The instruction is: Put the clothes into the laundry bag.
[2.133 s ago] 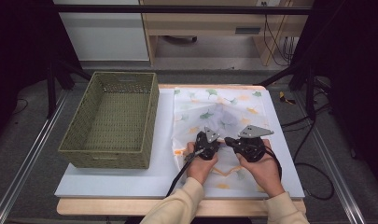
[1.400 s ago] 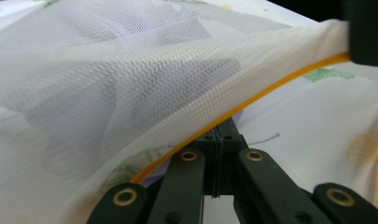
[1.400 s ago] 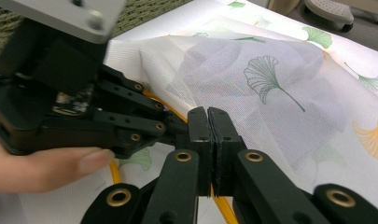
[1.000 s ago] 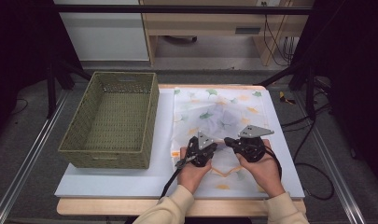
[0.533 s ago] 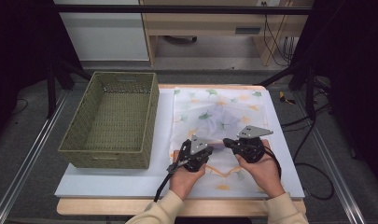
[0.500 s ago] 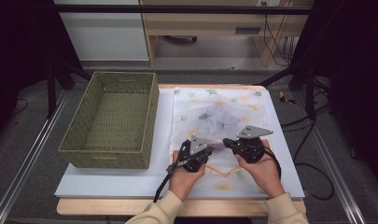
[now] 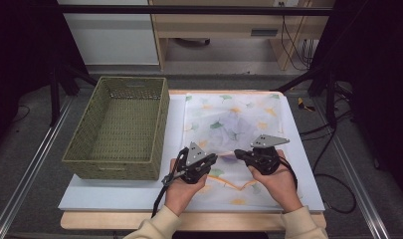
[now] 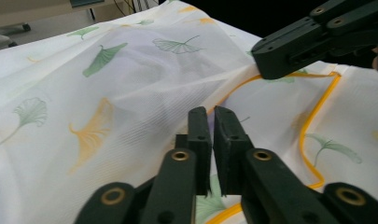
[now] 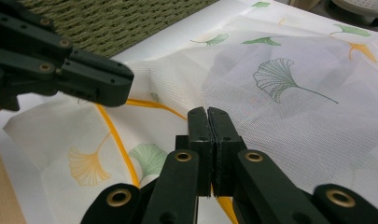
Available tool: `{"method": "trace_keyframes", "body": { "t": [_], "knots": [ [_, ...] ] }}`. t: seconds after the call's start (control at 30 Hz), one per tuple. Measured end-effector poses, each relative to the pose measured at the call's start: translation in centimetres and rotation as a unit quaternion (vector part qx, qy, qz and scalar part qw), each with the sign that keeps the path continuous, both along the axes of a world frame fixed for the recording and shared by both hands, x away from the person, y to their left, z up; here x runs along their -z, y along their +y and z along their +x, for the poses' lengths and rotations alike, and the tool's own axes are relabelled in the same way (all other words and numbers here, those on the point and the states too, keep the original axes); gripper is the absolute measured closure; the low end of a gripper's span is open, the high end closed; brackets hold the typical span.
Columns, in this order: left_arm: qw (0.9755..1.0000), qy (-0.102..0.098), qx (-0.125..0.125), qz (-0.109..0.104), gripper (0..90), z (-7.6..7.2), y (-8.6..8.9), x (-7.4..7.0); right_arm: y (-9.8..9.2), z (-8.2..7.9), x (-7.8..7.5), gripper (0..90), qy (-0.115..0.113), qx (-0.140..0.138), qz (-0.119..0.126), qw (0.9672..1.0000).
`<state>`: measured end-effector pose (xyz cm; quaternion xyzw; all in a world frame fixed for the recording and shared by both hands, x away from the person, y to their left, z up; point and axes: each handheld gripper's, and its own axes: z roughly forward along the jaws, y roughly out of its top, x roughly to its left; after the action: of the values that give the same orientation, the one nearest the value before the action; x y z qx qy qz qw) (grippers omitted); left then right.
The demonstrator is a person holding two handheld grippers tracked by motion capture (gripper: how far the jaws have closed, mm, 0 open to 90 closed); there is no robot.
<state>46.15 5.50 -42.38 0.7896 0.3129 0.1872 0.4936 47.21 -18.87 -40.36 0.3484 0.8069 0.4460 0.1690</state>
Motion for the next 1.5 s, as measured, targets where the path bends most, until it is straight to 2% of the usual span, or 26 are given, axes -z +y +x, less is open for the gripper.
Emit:
{"method": "trace_keyframes", "body": {
  "t": [0.1, 0.27, 0.37, 0.53, 0.6, 0.77, 0.87, 1.23, 1.5],
  "knots": [
    [0.9998, 0.006, 0.014, 0.012, 72.7, 0.8, 0.3, -0.1, 0.1, 0.0, -0.1, 89.2, 0.0, -0.002, 0.004, 1.0],
    [0.9991, -0.011, 0.026, 0.032, 60.9, 1.6, 0.3, 0.1, 0.0, 0.0, -0.3, 89.2, 0.001, -0.006, 0.012, 0.9999],
    [0.9983, -0.012, 0.038, 0.042, 56.3, 1.9, 0.1, 0.3, -0.1, 0.0, -0.3, 89.2, 0.004, -0.005, 0.016, 0.9999],
    [0.9977, -0.013, 0.042, 0.051, 51.2, 2.3, -0.6, 0.9, -0.1, 0.1, -0.3, 89.3, 0.006, -0.006, 0.02, 0.9998],
    [0.9973, -0.013, 0.046, 0.057, 55.2, 2.5, -0.8, 1.2, -0.1, 0.1, -0.3, 89.3, 0.006, -0.008, 0.02, 0.9998],
    [0.997, -0.01, 0.047, 0.06, 79.3, 2.7, -0.9, 1.4, 0.0, 0.0, -0.2, 89.3, 0.01, -0.009, 0.018, 0.9997],
    [0.9974, -0.006, 0.045, 0.056, 86.8, 2.4, -0.8, 1.4, 0.1, -0.1, 0.0, 89.3, 0.013, -0.013, 0.015, 0.9997],
    [0.9968, -0.004, 0.063, 0.05, 88.4, 1.0, -0.1, 1.1, 0.1, -1.3, 0.3, 89.2, 0.019, -0.025, 0.005, 0.9995],
    [0.9942, 0.003, 0.085, 0.066, 88.4, -0.3, -0.7, 1.7, -0.3, -2.7, 1.3, 89.2, 0.035, -0.029, -0.01, 0.9989]
  ]
}}
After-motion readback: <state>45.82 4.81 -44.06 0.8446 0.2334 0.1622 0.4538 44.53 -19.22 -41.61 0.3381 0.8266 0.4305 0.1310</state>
